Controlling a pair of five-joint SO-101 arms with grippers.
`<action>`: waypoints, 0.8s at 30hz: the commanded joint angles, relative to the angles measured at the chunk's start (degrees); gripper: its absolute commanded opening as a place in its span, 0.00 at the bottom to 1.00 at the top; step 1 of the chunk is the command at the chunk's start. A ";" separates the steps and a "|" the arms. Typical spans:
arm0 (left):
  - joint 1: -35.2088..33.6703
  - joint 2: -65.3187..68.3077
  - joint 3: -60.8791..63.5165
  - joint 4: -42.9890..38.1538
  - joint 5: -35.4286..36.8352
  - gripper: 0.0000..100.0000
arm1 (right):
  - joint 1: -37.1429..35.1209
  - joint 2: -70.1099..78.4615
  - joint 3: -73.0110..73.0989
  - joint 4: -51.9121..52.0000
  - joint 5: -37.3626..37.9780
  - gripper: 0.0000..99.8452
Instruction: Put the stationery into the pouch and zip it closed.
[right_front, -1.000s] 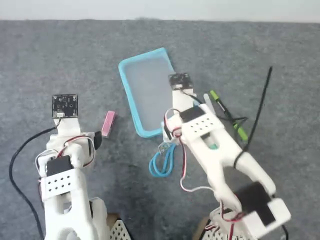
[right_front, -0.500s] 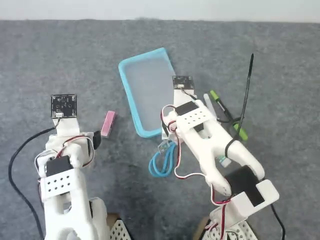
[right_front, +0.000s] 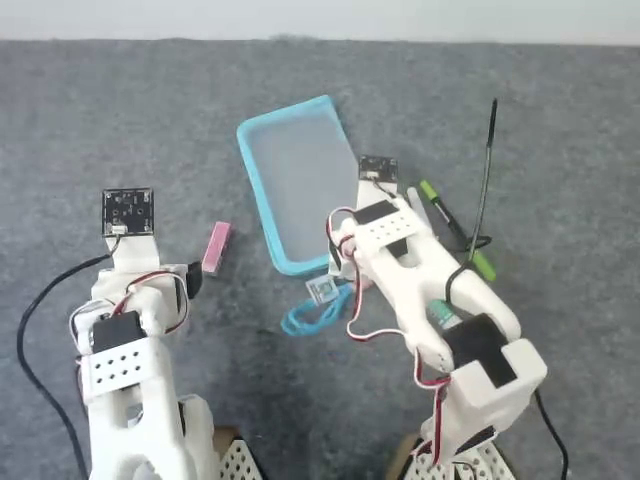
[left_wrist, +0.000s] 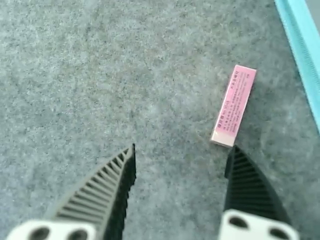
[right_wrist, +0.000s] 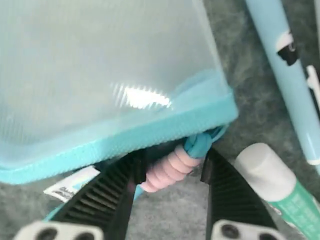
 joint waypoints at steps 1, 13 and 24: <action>0.00 0.18 -0.48 -1.76 -0.26 0.28 | 1.36 0.04 -2.73 -0.66 -0.62 0.19; 0.09 0.18 0.84 -1.76 -0.26 0.28 | 10.86 -0.57 -2.46 3.91 14.51 0.01; 0.00 0.18 -0.84 -1.76 -0.18 0.28 | 10.15 -24.13 -2.37 11.91 33.49 0.01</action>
